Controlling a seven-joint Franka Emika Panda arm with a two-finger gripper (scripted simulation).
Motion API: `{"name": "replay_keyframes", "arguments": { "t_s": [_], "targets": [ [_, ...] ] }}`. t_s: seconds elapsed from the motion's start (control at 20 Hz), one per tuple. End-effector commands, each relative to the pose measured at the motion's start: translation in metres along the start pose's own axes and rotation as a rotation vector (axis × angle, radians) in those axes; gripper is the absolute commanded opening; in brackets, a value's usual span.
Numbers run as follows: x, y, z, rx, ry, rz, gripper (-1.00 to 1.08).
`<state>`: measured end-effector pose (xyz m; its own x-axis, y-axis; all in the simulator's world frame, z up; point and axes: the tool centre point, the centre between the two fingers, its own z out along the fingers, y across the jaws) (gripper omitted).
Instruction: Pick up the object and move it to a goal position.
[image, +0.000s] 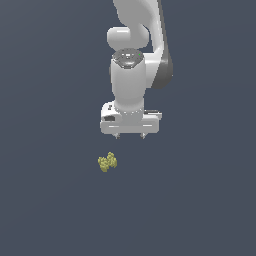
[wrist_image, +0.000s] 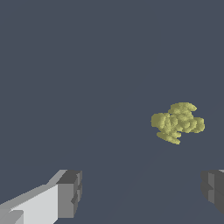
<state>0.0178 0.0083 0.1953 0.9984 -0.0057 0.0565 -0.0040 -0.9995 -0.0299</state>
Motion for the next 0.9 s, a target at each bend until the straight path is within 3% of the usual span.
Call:
{"name": "replay_keyframes", "arguments": {
  "t_s": [0.0,0.45,0.85],
  "targets": [
    [0.0,0.0,0.0,0.0,0.0,0.0,1.0],
    [0.007,-0.018,-0.02,-0.015,0.022,-0.051,1.0],
    [0.009,-0.013,-0.015,-0.013,0.018,-0.01,1.0]
  ]
}}
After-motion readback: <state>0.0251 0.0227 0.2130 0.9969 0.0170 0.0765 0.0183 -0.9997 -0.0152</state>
